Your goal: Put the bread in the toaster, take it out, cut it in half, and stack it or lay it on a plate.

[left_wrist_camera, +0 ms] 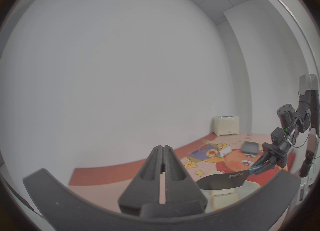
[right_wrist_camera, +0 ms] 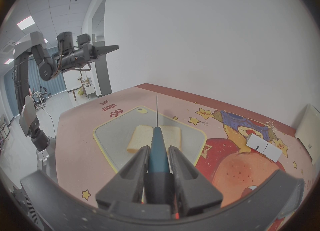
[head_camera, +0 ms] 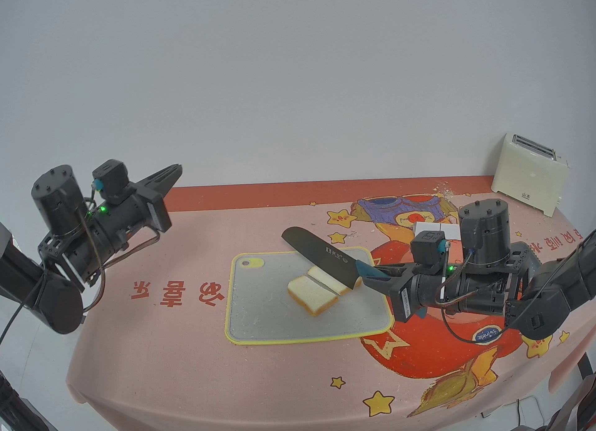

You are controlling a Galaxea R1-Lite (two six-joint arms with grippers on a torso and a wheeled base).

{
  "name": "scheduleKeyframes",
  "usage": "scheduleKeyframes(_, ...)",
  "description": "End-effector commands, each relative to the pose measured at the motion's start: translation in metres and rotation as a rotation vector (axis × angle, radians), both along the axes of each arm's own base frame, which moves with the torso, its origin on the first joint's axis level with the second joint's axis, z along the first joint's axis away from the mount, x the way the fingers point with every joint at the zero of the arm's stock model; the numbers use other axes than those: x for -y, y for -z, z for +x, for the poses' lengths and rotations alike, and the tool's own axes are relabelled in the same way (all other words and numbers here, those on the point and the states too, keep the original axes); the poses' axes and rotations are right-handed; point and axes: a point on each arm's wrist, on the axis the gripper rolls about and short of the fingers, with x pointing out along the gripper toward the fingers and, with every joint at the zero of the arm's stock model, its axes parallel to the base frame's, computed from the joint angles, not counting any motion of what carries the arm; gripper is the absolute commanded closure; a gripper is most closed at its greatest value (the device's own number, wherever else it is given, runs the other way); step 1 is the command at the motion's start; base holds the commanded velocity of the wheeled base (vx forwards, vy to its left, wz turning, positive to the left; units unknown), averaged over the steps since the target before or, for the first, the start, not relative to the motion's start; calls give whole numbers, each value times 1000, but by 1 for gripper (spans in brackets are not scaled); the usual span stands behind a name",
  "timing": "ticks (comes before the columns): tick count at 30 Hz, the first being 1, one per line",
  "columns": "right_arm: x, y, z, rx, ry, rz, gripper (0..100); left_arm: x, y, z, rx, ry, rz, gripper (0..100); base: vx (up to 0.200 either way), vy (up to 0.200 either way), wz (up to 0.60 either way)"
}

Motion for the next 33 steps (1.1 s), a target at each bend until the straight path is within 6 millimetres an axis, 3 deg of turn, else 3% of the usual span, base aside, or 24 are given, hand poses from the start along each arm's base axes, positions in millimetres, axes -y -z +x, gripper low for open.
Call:
scheduleKeyframes(1, 12, -10, 1, 22, 57, 24, 100, -14, 11, -30, 4, -33, 5, 100, 0, 0, 0)
scheduleKeyframes(7, 32, -24, -12, 74, 290, 12, 100, -15, 0, -44, 101, 69, 25, 100, 0, 0, 0)
scheduleKeyframes(10, 47, -32, -20, 112, 408, 7, 100, -16, 7, -59, 79, 95, 46, 100, 0, 0, 0)
scheduleKeyframes(12, 62, -40, -20, 136, 494, 26, 100, -17, 11, -68, 60, 101, 53, 100, 0, 0, 0)
scheduleKeyframes(17, 98, -53, -10, 171, 653, 65, 100, -18, 8, -67, 76, 82, 52, 100, 0, 0, 0)
scheduleKeyframes(23, 103, -46, -7, 123, 722, 119, 100, -22, 10, -67, 66, 66, 59, 100, 0, 0, 0)
scheduleKeyframes(29, 92, -16, -7, 39, 771, 52, 100, -29, 14, -66, 47, 34, 63, 100, 0, 0, 0)
scheduleKeyframes(33, 83, -8, -6, 8, 754, 60, 100, -29, 22, -63, 12, 34, 68, 100, 0, 0, 0)
